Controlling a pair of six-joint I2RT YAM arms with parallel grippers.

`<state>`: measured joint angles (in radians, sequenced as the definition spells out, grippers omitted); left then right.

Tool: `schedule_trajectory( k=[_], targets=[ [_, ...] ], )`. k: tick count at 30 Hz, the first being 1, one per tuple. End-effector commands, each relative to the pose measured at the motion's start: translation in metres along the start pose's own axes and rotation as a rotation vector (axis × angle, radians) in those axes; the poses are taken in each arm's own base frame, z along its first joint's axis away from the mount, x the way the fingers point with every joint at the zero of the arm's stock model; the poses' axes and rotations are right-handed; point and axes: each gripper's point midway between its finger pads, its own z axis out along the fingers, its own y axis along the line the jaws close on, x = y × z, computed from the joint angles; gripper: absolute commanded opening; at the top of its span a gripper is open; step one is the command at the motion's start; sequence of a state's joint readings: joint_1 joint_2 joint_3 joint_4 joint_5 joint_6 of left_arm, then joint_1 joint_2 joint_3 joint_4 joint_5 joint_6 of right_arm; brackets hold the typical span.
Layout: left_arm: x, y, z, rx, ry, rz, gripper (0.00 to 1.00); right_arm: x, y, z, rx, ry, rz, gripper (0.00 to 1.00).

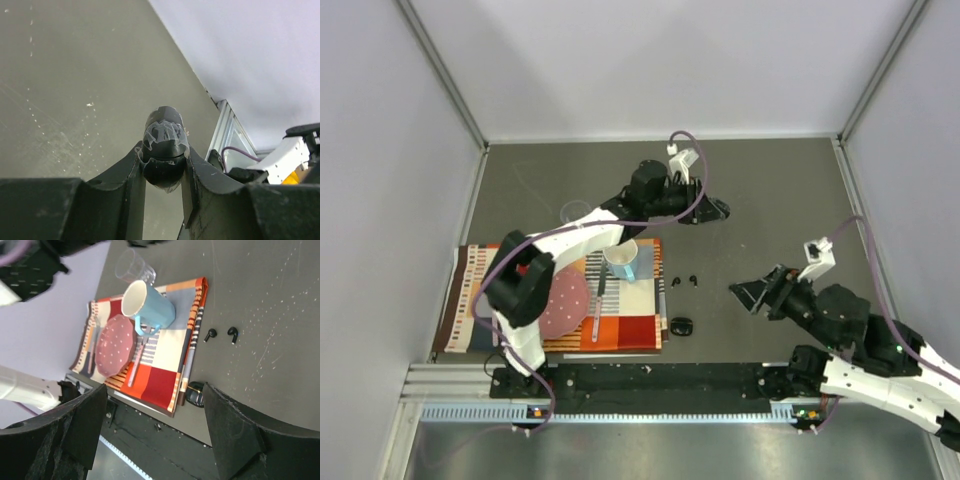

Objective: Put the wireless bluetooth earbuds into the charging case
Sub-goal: Place the charging case at the center of the board.

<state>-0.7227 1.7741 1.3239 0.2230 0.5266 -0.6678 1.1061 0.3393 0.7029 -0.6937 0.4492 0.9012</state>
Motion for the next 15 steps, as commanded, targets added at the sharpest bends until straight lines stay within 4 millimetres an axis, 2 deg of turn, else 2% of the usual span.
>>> schedule_trajectory(
  k=[1, 2, 3, 5, 8, 15],
  targets=[
    [-0.006, 0.008, 0.025, 0.006, 0.035, -0.101, 0.0, -0.02, -0.005, -0.017, -0.017, -0.083, 0.026, 0.77],
    [-0.001, 0.013, 0.029, -0.006, 0.048, -0.112, 0.0, -0.022, -0.006, -0.02, -0.019, -0.093, 0.028, 0.77],
    [0.009, 0.027, 0.035, -0.036, 0.071, -0.133, 0.0, -0.025, -0.008, -0.022, -0.016, -0.107, 0.028, 0.77],
    [0.017, 0.038, 0.042, -0.068, 0.087, -0.152, 0.0, -0.03, -0.008, -0.025, -0.016, -0.121, 0.018, 0.77],
    [0.039, 0.063, 0.051, -0.139, 0.133, -0.181, 0.05, -0.032, -0.007, -0.025, -0.003, -0.117, -0.01, 0.77],
    [0.076, 0.095, 0.05, -0.243, 0.204, -0.213, 0.12, -0.032, -0.008, -0.021, 0.022, -0.108, -0.026, 0.78]
  ],
)
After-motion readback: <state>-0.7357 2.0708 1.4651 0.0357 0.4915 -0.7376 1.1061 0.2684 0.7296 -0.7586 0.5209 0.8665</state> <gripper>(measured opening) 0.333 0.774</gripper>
